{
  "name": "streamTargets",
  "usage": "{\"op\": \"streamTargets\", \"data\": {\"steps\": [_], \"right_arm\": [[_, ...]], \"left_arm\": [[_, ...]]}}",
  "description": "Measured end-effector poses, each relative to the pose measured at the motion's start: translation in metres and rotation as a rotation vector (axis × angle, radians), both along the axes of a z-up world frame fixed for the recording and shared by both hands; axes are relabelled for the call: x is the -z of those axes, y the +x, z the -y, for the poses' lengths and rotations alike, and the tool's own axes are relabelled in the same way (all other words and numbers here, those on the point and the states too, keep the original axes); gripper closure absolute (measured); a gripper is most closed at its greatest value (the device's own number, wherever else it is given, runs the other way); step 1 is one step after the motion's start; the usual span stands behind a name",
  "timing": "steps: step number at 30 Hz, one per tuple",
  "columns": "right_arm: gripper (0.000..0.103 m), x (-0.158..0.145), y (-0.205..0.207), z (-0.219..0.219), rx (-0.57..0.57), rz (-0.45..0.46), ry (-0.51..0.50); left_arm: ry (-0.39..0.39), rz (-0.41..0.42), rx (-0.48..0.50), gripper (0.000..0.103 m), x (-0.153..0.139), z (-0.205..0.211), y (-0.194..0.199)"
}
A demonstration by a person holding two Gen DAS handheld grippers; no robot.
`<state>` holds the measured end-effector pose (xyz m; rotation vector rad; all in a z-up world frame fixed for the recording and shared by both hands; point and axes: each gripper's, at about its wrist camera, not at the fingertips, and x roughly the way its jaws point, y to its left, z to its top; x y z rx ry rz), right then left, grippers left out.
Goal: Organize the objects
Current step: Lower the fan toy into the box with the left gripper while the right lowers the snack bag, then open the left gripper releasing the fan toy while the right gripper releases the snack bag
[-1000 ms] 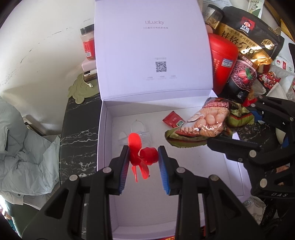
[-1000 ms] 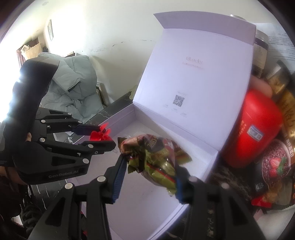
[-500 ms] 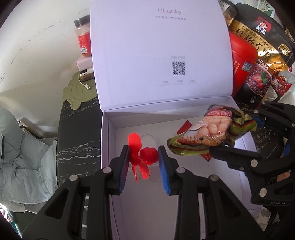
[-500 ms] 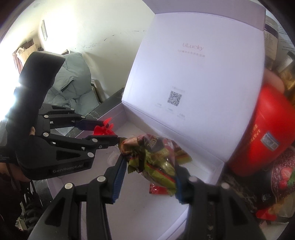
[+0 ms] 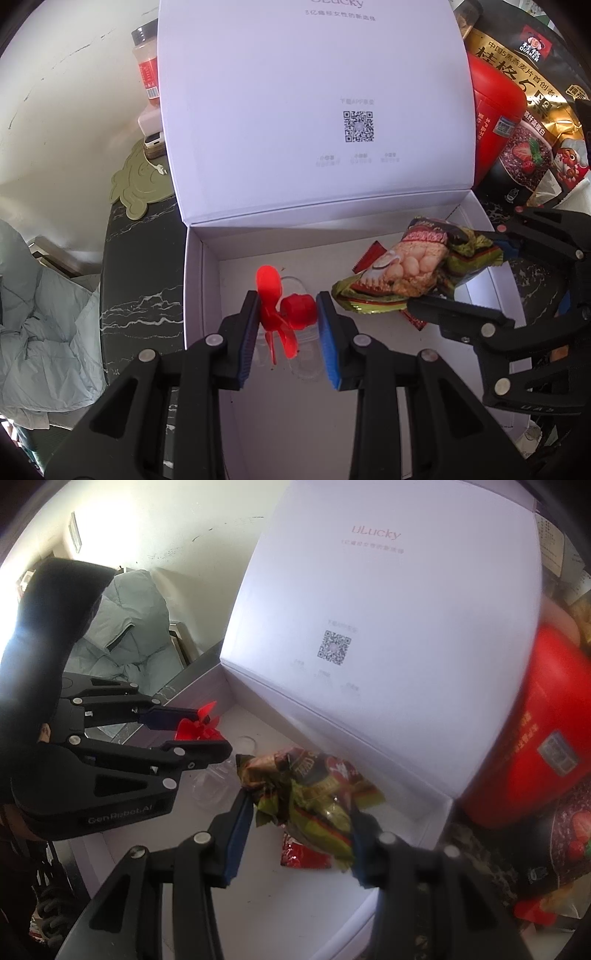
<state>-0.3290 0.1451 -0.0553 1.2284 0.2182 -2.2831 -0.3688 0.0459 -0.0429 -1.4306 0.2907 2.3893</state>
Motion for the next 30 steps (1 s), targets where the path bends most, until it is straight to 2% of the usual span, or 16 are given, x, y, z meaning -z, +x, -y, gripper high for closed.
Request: {"op": "streamTargets", "data": {"steps": [7,13,15,17,21,30], "right_arm": [[0.055,0.008,0.0,-0.004,0.016,0.017,0.007],[0.047,0.004,0.007,-0.006,0.025,0.017,0.017],[0.041,0.003,0.002,-0.005,0.03,0.017,0.014],[0.04,0.001,0.001,-0.006,0.037,0.009,0.014],[0.04,-0.012,0.007,-0.008,0.049,-0.007,0.006],[0.039,-0.057,0.032,-0.01,0.062,-0.082,0.0]], "left_arm": [[0.013,-0.009,-0.001,0.073,0.001,0.0,0.002],[0.011,-0.01,-0.012,0.071,-0.001,0.001,0.002],[0.009,-0.021,-0.02,0.06,-0.004,0.001,0.003],[0.006,-0.038,-0.03,0.052,-0.01,0.003,0.005],[0.009,-0.067,-0.043,0.046,-0.024,0.007,0.014],[0.023,-0.111,-0.071,0.046,-0.062,0.015,0.04]]}}
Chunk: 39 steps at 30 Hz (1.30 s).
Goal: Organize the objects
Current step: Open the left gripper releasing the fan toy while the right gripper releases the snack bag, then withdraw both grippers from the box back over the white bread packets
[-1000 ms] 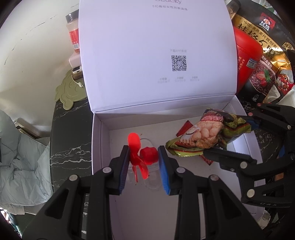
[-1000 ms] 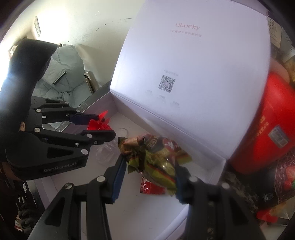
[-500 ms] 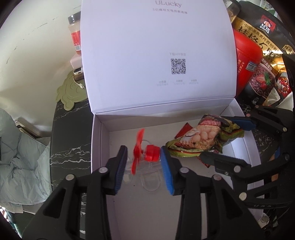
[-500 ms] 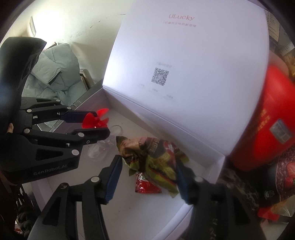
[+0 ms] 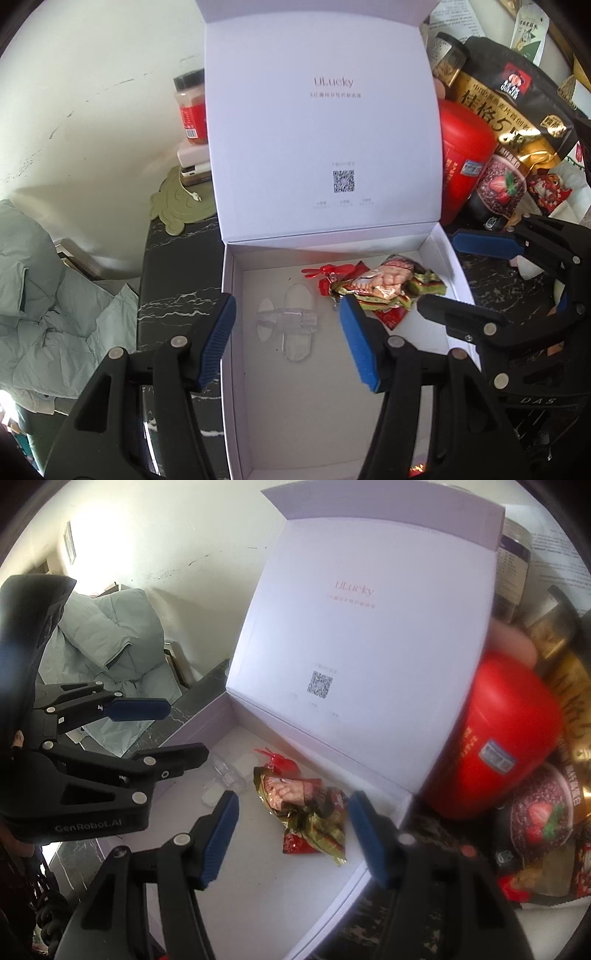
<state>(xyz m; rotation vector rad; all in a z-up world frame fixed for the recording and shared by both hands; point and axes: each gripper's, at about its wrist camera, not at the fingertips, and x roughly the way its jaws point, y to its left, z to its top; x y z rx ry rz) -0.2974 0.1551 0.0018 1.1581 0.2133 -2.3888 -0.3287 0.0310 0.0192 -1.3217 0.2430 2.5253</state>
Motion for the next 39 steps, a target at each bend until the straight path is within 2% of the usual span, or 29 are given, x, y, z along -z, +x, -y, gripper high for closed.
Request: {"op": "streamTargets", "data": {"steps": [11,24,39], "right_arm": [[0.039,-0.047,0.031,-0.007,-0.012,-0.07,-0.016],[0.036,-0.094,0.089,-0.021,-0.001,-0.138,-0.033],[0.034,-0.122,0.158,-0.04,0.011,-0.214,-0.046]], "left_arm": [[0.015,-0.074,-0.02,0.046,-0.051,0.005,0.042],[0.026,-0.143,-0.037,0.046,-0.099,0.007,0.106],[0.026,-0.204,-0.041,0.041,-0.131,0.0,0.176]]}}
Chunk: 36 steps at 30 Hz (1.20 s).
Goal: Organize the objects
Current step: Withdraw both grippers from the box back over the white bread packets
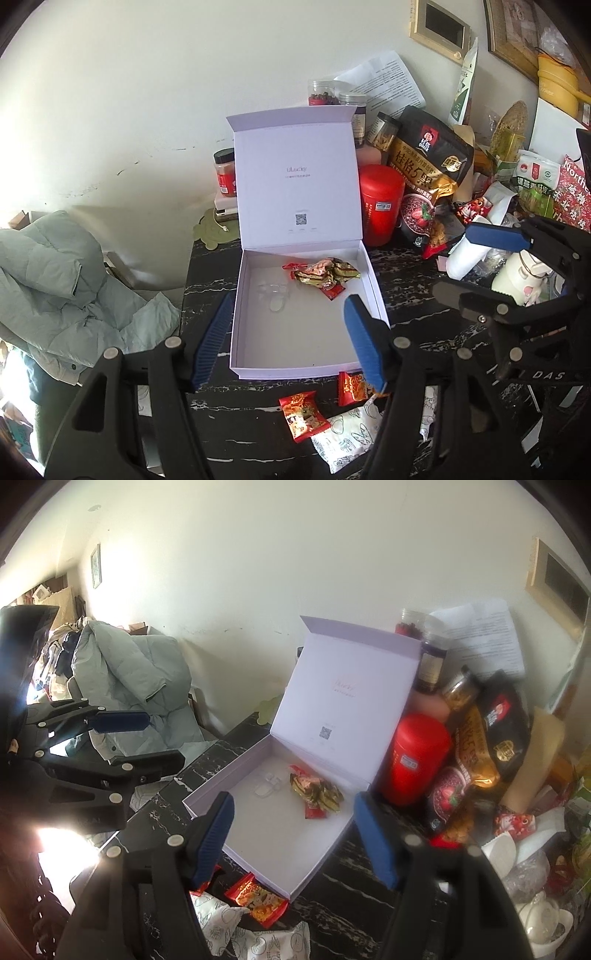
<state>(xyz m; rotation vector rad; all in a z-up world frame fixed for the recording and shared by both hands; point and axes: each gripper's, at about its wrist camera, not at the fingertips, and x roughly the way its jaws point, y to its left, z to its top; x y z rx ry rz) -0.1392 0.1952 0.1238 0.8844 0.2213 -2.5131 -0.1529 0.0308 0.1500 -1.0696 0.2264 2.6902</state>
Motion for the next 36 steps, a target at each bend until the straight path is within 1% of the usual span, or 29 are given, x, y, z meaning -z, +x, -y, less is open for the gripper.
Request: {"op": "streamTargets", "data": {"steps": [9,18,28,36], "right_arm": [[0.034,0.002,0.033,-0.011,0.001,-0.005,-0.003],[0.034,0.016,0.061,-0.02,0.0,0.01,-0.008],[0.034,0.046,0.089,-0.032,0.006,0.043,-0.008],[0.034,0.073,0.102,-0.037,0.004,0.075,-0.007]], "left_arm": [[-0.002,0.0,-0.009,0.04,0.004,-0.007,0.037],[0.004,0.011,-0.025,0.04,0.015,-0.01,0.07],[0.033,0.054,-0.037,0.04,0.043,-0.011,0.103],[0.046,0.084,-0.048,0.04,0.068,-0.012,0.118]]}}
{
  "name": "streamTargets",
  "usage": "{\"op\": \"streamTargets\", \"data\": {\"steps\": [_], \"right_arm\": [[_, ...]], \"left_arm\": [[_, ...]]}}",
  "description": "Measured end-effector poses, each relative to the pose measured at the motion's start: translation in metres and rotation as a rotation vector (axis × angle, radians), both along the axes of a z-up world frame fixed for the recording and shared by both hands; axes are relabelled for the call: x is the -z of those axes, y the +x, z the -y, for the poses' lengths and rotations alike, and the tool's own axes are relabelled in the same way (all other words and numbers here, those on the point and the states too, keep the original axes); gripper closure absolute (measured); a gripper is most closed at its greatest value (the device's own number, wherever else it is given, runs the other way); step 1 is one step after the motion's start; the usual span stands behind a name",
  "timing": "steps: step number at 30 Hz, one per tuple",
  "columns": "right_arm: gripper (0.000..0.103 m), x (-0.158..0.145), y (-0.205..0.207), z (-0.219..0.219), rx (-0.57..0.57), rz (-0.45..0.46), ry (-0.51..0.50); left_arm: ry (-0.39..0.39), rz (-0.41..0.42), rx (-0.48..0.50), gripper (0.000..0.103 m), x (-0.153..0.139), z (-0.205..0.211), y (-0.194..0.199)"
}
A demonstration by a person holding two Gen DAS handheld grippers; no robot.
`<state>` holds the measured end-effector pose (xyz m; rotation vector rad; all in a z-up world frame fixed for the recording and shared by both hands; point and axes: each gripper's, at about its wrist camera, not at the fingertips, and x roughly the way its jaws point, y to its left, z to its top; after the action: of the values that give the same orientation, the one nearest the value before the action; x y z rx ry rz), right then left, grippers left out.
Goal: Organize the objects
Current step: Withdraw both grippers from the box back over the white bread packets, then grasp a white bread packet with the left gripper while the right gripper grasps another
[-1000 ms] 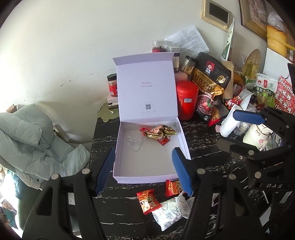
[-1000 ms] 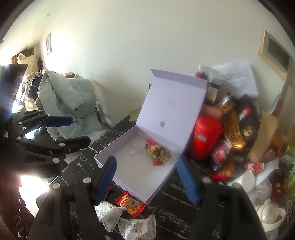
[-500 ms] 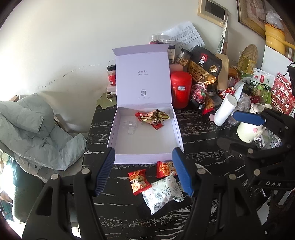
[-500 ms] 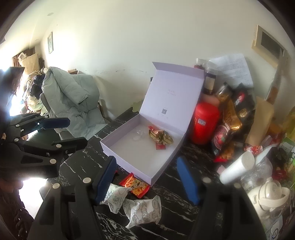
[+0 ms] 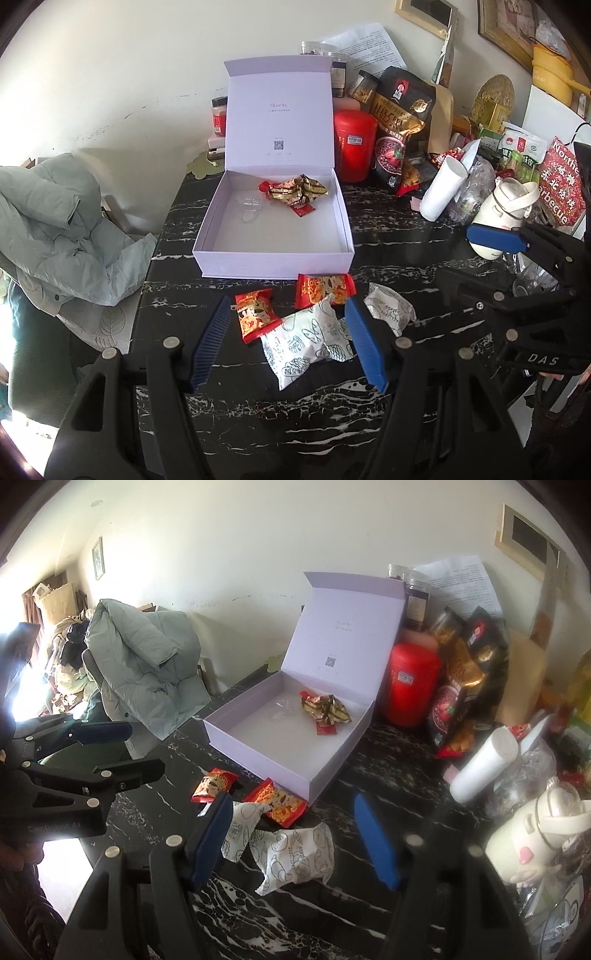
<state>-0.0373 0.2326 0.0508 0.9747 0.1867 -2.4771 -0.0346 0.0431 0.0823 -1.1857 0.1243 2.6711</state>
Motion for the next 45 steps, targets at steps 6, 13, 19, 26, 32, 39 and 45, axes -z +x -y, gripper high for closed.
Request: {"op": "streamTargets", "data": {"steps": [6,13,19,26,32,39,45], "right_arm": [[0.034,0.019,0.003,-0.005,0.002,0.033,-0.011],[0.034,0.043,0.008,-0.009,0.01,0.069,-0.008],[0.034,0.061,0.014,-0.011,0.015,0.094,0.004],[0.034,0.08,0.022,-0.011,0.012,0.12,0.019],[0.034,0.099,0.022,-0.011,-0.005,0.158,0.029],[0.025,0.114,0.013,-0.009,-0.02,0.191,0.022],[0.017,0.12,0.0,-0.004,-0.031,0.204,0.03]], "left_arm": [[0.015,0.03,-0.001,0.04,0.019,-0.003,0.007],[0.025,0.058,0.007,0.04,0.042,-0.008,0.015],[0.019,0.073,0.018,0.04,0.057,-0.012,0.02],[0.023,0.098,0.029,0.04,0.075,-0.014,0.026],[0.021,0.125,0.046,0.04,0.092,-0.018,0.029],[0.046,0.153,0.061,0.04,0.104,-0.019,0.019],[0.046,0.165,0.07,0.04,0.109,-0.02,0.01]]}}
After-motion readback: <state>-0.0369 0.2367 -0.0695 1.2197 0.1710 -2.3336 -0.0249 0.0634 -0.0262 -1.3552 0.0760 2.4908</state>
